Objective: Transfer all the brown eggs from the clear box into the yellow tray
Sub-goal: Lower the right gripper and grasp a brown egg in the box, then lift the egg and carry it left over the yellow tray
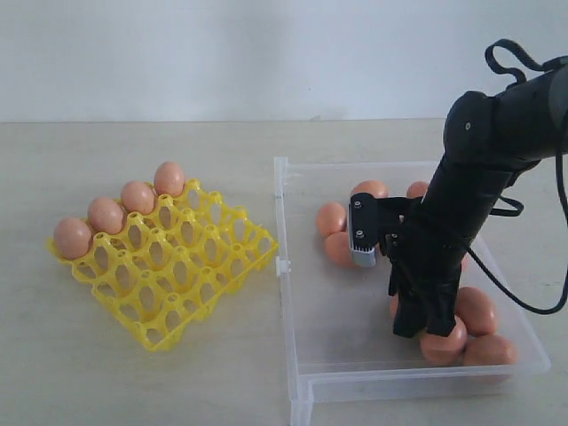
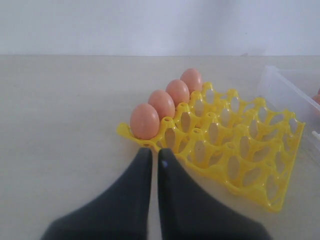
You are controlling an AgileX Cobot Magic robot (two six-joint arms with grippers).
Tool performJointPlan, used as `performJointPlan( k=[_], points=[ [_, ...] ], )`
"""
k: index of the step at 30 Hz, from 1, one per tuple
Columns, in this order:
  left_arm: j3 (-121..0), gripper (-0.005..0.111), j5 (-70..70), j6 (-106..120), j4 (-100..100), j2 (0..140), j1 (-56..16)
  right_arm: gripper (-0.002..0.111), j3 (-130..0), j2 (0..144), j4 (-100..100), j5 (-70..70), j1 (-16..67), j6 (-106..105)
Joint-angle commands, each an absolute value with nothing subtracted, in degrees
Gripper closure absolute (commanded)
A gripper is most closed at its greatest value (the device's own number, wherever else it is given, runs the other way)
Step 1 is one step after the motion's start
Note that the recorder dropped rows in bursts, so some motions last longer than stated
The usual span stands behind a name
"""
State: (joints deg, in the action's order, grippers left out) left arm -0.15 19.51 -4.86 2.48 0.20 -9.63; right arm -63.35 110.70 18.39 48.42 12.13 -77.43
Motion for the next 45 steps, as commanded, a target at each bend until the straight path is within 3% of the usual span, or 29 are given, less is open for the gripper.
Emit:
performJointPlan(
  k=[1, 2, 3, 17, 25, 29, 32, 37, 41, 44, 45],
  points=[
    [0.00, 0.103, 19.24, -4.93, 2.33, 0.00, -9.89, 0.095, -63.37, 110.79, 17.45, 48.67, 11.96, -76.53],
    [0.00, 0.103, 19.24, -4.93, 2.33, 0.00, -9.89, 0.106, -63.37, 110.79, 17.45, 48.67, 11.96, -76.43],
    [0.00, 0.103, 19.24, -4.93, 2.33, 0.00, -9.89, 0.108, -63.37, 110.79, 17.45, 48.67, 11.96, -75.88],
    [0.00, 0.103, 19.24, -4.93, 2.33, 0.00, -9.89, 0.108, -63.37, 100.73, 35.02, 43.81, 11.96, -73.27],
    [0.00, 0.103, 19.24, -4.93, 2.33, 0.00, -9.89, 0.108, -63.37, 99.16, 38.93, 43.43, 11.96, -59.46],
    [0.00, 0.103, 19.24, -4.93, 2.33, 0.00, -9.89, 0.108, -63.37, 98.38, 69.29, 47.20, 11.96, -68.45],
    [0.00, 0.103, 19.24, -4.93, 2.33, 0.00, -9.89, 0.109, -63.37, 98.38, 99.95, 56.90, 17.42, -83.43],
    [0.00, 0.103, 19.24, -4.93, 2.33, 0.00, -9.89, 0.109, -67.06, 98.38, 99.95, 39.14, 37.54, -90.94],
    [0.00, 0.103, 19.24, -4.93, 2.33, 0.00, -9.89, 0.109, -74.46, 99.26, 99.95, 1.91, 50.94, -100.29],
    [0.00, 0.103, 19.24, -4.93, 2.33, 0.00, -9.89, 0.109, -81.12, 102.18, 97.14, -10.61, 57.14, -121.97],
    [0.00, 0.103, 19.24, -4.93, 2.33, 0.00, -9.89, 0.109, -82.71, 104.35, 83.24, -16.48, 59.50, -121.97]
  ],
)
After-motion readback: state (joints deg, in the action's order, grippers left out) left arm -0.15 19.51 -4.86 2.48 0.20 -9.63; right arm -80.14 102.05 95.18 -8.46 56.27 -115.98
